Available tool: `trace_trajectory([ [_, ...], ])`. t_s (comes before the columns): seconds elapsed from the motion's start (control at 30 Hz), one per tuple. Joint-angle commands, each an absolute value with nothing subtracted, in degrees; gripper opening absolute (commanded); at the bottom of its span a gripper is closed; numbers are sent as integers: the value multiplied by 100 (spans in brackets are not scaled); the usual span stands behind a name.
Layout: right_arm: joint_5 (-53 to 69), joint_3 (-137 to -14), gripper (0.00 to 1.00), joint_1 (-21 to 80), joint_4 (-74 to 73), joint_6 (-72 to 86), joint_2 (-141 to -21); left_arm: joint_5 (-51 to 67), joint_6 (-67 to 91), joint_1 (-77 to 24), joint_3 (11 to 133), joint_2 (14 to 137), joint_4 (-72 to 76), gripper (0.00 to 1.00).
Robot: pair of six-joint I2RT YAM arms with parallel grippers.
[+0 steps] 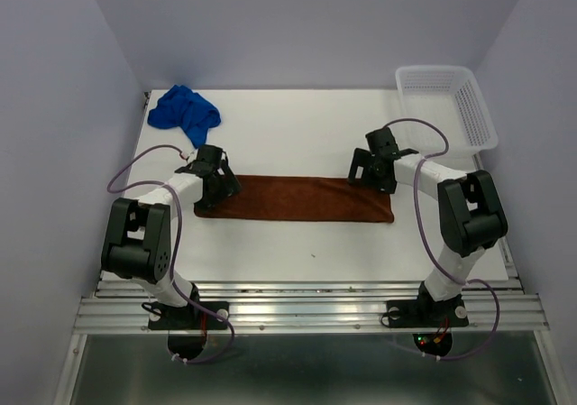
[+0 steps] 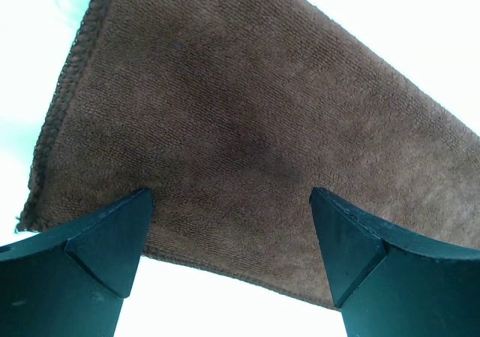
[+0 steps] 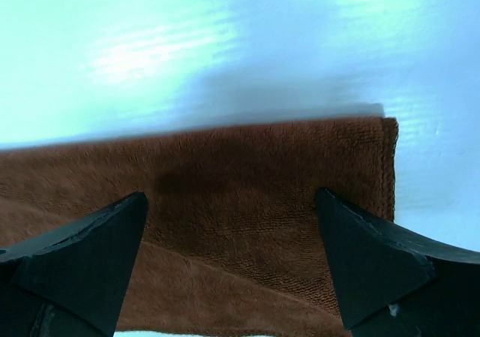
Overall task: Roll the towels
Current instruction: Fold the towel
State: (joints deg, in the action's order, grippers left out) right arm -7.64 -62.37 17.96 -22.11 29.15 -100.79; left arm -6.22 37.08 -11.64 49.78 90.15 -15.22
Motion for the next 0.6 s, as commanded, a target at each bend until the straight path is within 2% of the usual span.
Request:
trace_trajectory([
  [0.0, -747, -6556, 100, 1451, -1934, 2664, -10397, -694, 3604, -1028, 4843, 9193, -1459, 99],
  [0.37, -572, -6442, 100, 1318, -1362, 1987, -10503, -625, 3533, -940, 4878, 9334, -1415, 99],
  [0.57, 376, -6408, 100, 1318, -1292, 1547, -9899, -298, 3428, -1098, 5282, 8974, -1467, 99],
])
